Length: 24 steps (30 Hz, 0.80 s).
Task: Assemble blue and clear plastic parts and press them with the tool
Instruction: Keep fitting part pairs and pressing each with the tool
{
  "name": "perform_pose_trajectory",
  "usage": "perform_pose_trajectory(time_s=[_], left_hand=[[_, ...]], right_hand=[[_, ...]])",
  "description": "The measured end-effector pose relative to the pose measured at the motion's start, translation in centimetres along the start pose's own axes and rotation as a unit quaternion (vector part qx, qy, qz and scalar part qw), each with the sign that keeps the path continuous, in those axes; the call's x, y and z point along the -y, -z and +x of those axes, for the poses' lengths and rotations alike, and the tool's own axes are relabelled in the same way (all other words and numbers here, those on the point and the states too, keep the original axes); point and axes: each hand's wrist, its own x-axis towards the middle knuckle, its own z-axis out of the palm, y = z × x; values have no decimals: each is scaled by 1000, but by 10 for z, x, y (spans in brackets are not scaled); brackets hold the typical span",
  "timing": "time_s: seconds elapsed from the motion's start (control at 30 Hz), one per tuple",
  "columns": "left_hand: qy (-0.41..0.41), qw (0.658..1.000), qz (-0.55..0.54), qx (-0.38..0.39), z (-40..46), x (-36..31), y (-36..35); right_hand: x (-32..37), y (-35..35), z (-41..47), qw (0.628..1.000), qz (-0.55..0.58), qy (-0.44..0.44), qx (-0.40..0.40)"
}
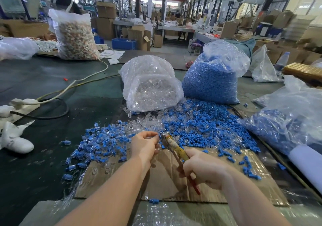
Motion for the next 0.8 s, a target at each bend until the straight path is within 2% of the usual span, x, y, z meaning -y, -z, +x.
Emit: perform_pose_trajectory(time_s=[0.23, 0.37, 0.7, 0.8], left_hand=[[-27, 998, 59, -16, -2, 1, -3], [7, 1000, 8, -13, 0, 0, -3], [29, 999, -27, -7, 1, 3, -3], [37, 999, -32, -12, 0, 5, -2]], right_hand=[[4, -1, -5, 1000, -31, -3, 1], [7, -2, -7, 999, -35, 5, 3], [9, -7, -7, 999, -49, 15, -11], [9, -9, -7, 1000, -19, 18, 0]])
